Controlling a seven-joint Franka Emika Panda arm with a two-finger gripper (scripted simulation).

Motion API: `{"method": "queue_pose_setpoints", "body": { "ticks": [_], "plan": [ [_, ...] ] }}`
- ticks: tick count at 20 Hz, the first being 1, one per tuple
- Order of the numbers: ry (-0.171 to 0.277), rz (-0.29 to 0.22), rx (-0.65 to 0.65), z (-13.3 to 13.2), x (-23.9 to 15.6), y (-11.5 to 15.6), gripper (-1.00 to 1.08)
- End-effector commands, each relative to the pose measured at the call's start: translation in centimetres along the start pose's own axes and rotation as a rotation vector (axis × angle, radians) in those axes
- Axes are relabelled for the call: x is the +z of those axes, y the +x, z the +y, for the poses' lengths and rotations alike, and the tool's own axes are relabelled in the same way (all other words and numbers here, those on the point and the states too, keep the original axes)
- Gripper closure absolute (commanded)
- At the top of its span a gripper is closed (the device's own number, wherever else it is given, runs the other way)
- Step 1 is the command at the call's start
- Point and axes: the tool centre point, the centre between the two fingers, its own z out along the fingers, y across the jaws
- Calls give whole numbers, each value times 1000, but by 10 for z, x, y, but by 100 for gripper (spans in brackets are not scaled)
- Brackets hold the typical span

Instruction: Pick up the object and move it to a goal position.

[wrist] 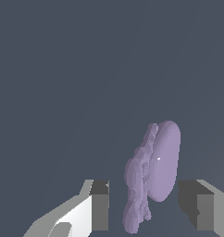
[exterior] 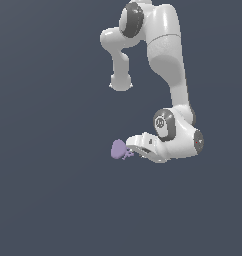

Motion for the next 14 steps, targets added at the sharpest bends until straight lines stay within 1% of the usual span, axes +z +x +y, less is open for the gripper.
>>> {"method": "queue_pose_setpoints", "body": {
  "ticks": [1, 4, 8, 14],
  "plan": [
    [-23, 2, 14, -2, 1, 0, -20],
    [-34, 3, 20, -3, 2, 0, -20],
    [-31, 3, 17, -3, 3, -1, -20],
    [-33, 3, 19, -2, 23, -1, -20]
  ]
}}
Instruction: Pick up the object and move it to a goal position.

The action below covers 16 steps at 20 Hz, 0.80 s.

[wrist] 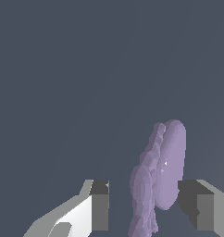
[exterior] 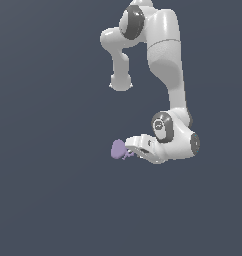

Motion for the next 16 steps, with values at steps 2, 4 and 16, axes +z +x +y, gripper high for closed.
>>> {"method": "queue_pose_setpoints", "body": {
  "ticks": [2, 4, 16],
  "plan": [
    [-1, -1, 1, 0, 12, 0, -20],
    [-2, -1, 2, 0, 15, -1, -20],
    [6, 8, 2, 0, 7, 0, 108]
  ]
}}
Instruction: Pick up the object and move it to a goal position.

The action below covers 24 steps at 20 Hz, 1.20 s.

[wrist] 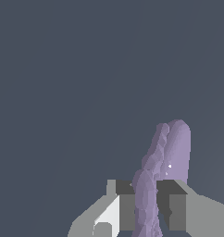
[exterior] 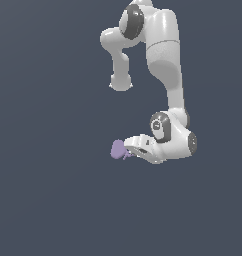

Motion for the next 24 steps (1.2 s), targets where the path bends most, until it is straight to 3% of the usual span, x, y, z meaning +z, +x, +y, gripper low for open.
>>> {"method": "queue_pose_setpoints", "body": {
  "ticks": [1, 6, 11, 18, 24],
  "plan": [
    [0, 1, 1, 0, -1, 0, 108],
    [14, 35, 29, -1, -18, 8, 108],
    [46, 118, 94, -3, -62, 23, 108],
    [117, 302, 242, 1, -162, 44, 108],
    [185, 484, 387, 15, -261, 44, 108]
  ]
}}
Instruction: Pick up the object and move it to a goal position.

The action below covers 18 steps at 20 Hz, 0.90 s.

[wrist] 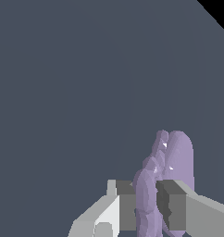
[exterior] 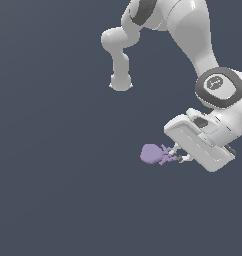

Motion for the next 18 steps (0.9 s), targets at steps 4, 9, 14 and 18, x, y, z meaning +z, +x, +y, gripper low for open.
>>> {"method": "queue_pose_setpoints", "body": {
  "ticks": [4, 9, 14, 18],
  "plan": [
    [50, 136, 109, -3, -70, 26, 108],
    [76, 214, 169, -1, -111, 35, 108],
    [88, 256, 200, 0, -133, 39, 108],
    [89, 265, 206, 1, -137, 39, 108]
  ]
}}
